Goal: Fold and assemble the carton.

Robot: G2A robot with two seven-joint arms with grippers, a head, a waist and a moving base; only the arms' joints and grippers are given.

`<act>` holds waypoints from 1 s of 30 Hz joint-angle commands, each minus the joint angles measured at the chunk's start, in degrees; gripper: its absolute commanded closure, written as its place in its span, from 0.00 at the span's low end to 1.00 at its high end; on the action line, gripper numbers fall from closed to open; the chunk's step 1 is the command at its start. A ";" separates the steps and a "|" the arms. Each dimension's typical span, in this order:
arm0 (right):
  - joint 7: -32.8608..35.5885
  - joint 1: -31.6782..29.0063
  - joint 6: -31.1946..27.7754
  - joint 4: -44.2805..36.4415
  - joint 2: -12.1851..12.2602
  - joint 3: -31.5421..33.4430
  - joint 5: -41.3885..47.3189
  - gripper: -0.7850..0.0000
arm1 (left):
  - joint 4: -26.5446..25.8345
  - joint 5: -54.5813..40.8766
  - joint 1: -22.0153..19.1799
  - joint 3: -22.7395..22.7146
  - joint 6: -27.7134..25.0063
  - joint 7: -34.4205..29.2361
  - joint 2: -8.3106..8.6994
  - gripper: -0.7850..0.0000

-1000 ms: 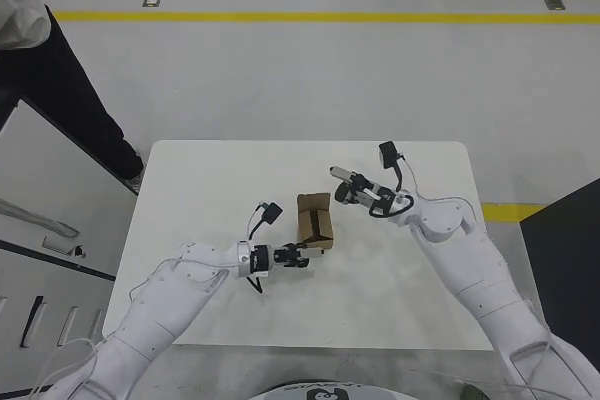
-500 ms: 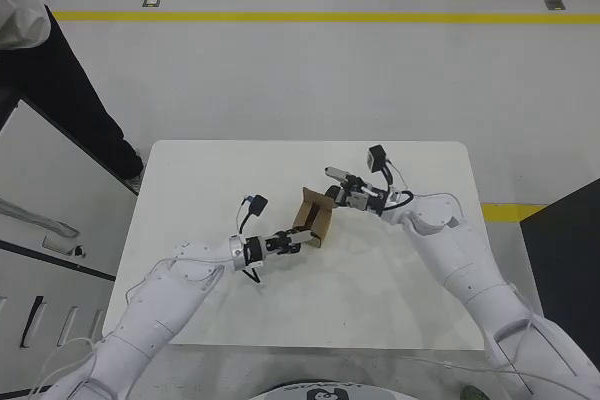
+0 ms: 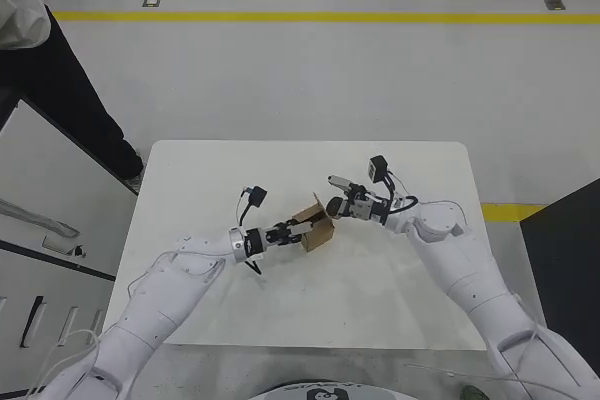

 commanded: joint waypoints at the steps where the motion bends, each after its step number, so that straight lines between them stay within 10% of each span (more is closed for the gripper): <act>1: -0.19 -0.68 0.75 -0.90 0.18 0.41 -0.30 0.00 | 0.46 -0.04 -0.22 0.12 -0.39 0.28 -0.13 0.00; 15: -1.76 -4.81 2.31 -9.44 2.10 6.05 -3.43 0.00 | -1.70 0.72 2.73 -3.83 0.67 -1.10 1.13 0.00; 18: -1.78 -5.53 2.56 -10.72 2.42 6.98 -4.18 0.00 | -2.54 0.90 3.44 -4.50 1.31 -1.57 1.39 1.00; 30: -1.26 -6.67 2.11 -12.74 3.11 8.70 -6.50 0.00 | -2.41 2.61 4.31 -4.60 3.90 -0.83 1.53 1.00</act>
